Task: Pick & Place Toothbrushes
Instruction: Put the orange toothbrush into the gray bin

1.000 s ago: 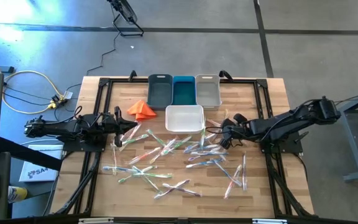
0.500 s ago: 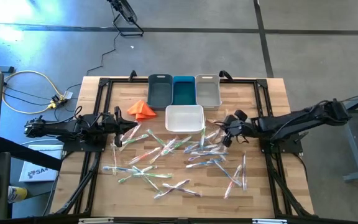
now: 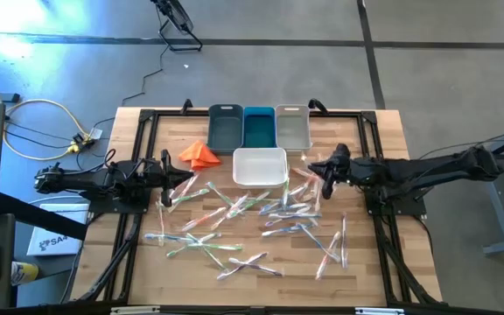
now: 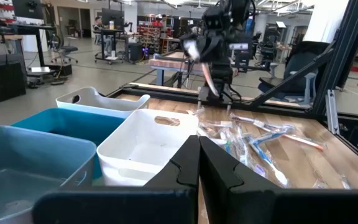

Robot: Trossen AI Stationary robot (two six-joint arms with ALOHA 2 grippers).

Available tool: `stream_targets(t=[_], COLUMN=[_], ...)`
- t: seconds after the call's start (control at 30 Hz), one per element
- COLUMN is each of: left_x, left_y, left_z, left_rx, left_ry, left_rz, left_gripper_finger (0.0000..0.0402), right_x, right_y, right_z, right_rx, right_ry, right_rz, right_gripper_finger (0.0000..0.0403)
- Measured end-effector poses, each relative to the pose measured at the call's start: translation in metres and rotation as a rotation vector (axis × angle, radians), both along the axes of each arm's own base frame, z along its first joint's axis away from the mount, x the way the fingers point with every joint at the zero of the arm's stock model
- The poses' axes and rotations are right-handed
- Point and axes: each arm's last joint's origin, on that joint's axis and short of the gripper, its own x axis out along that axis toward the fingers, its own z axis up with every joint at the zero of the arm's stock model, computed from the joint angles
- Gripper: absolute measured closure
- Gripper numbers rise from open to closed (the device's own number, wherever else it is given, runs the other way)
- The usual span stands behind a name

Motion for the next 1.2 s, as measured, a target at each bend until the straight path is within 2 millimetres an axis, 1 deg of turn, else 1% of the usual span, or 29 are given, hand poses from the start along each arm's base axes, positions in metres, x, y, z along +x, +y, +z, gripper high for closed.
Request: stream_targets(t=[0.13, 0.33, 0.6, 0.73, 0.87, 1.2], left_x=[0.0, 0.0, 0.0, 0.0, 0.0, 0.0], left_y=[0.0, 0.0, 0.0, 0.0, 0.0, 0.0], left_z=[0.0, 0.0, 0.0, 0.0, 0.0, 0.0], left_rx=[0.0, 0.0, 0.0, 0.0, 0.0, -0.001], left_ry=[0.0, 0.0, 0.0, 0.0, 0.0, 0.0], left_rz=[0.0, 0.0, 0.0, 0.0, 0.0, 0.016], left_gripper_finger=[0.0402, 0.0402, 0.0402, 0.0402, 0.0402, 0.0402], right_x=[-0.004, -0.005, -0.002, 0.004, 0.012, 0.03], right_y=[0.0, -0.001, -0.005, -0.006, -0.006, -0.005], right_z=[0.011, 0.021, 0.033, 0.038, 0.043, 0.043], right_rx=[-0.038, -0.111, -0.215, -0.269, -0.306, -0.387], right_ry=[-0.079, -0.152, -0.237, -0.286, -0.346, -0.404], right_rz=[0.013, 0.022, -0.138, -0.205, -0.226, -0.249], right_gripper_finger=[0.0394, 0.0394, 0.0394, 0.0394, 0.0394, 0.0394])
